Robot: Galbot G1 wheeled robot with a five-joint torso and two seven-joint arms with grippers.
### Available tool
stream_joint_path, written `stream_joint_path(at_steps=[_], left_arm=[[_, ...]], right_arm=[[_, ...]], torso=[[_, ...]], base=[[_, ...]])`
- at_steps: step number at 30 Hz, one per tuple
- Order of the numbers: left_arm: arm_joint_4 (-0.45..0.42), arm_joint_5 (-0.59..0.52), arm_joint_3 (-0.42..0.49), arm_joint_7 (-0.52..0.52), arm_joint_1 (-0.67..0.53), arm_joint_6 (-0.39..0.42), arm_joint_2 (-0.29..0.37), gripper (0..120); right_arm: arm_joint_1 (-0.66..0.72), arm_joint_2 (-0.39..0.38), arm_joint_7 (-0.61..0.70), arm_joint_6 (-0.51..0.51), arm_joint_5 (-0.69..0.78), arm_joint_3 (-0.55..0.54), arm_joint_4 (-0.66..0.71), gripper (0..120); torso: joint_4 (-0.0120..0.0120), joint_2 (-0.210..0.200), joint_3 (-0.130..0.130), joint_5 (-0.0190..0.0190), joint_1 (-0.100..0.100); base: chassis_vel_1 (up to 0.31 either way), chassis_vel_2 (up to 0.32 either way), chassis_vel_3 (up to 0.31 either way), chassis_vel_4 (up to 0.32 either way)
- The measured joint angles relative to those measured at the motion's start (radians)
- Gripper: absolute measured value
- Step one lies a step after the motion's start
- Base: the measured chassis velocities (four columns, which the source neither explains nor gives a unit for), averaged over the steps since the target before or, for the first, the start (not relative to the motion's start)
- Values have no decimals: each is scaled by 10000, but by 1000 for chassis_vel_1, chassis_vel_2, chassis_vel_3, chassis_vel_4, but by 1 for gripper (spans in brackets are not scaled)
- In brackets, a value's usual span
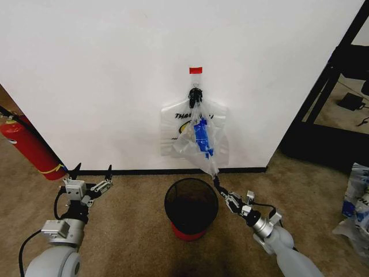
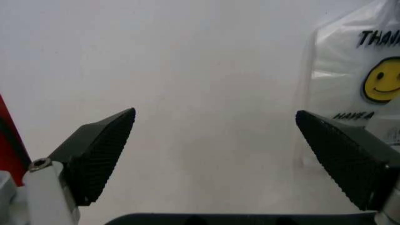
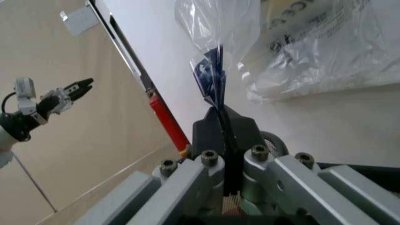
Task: Pick up the garbage bag from the wall and place it over the trash bin.
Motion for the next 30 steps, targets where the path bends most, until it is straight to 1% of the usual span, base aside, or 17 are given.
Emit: stream_joint_path(at_steps=[13, 17, 21, 22, 24, 26, 27, 29, 30], left_arm=[[51, -3, 47, 4, -126, 0, 29, 100], [112, -1, 108, 5, -197, 0, 44, 100], [149, -10, 335, 9, -519, 20, 161, 100], [149, -10, 335, 9, -519, 20, 161, 100], [58, -116, 507, 13, -851, 61, 338, 100], [-114, -352, 837, 196, -1162, 36, 732, 100], [-194, -505, 1003, 365, -1271, -12, 911, 100], [-449, -964, 1529, 963, -1490, -158, 1473, 100], [-449, -964, 1529, 963, -1490, -158, 1473, 100]], right_arm=[[183, 15, -247, 140, -259, 72, -568, 0], [318, 78, 11, 330, -86, -81, -539, 0], [480, 228, 767, 690, 430, -462, 115, 0], [480, 228, 767, 690, 430, -462, 115, 0], [598, 315, 1507, 960, 536, -648, 637, 0], [793, 394, 2433, 1365, 544, -807, 1106, 0], [870, 416, 2702, 1536, 505, -848, 1225, 0], [989, 421, 3134, 1821, 394, -944, 1435, 0], [989, 421, 3134, 1821, 394, -944, 1435, 0]], torso=[[0, 0, 0, 0, 0], [0, 0, 0, -1, 0], [1, 0, 1, -3, 0], [1, 0, 1, -3, 0], [0, 0, 1, -3, 1], [3, 0, 1, -3, 2], [1, 0, 1, -3, 2], [0, 0, 1, -4, 2], [0, 0, 1, -4, 2]], base=[[0, 0, 0, 0], [0, 0, 0, 0], [0, 0, 0, 0], [0, 0, 0, 0], [0, 0, 0, 0], [0, 0, 0, 0], [0, 0, 0, 0], [0, 0, 0, 0], [0, 0, 0, 0]])
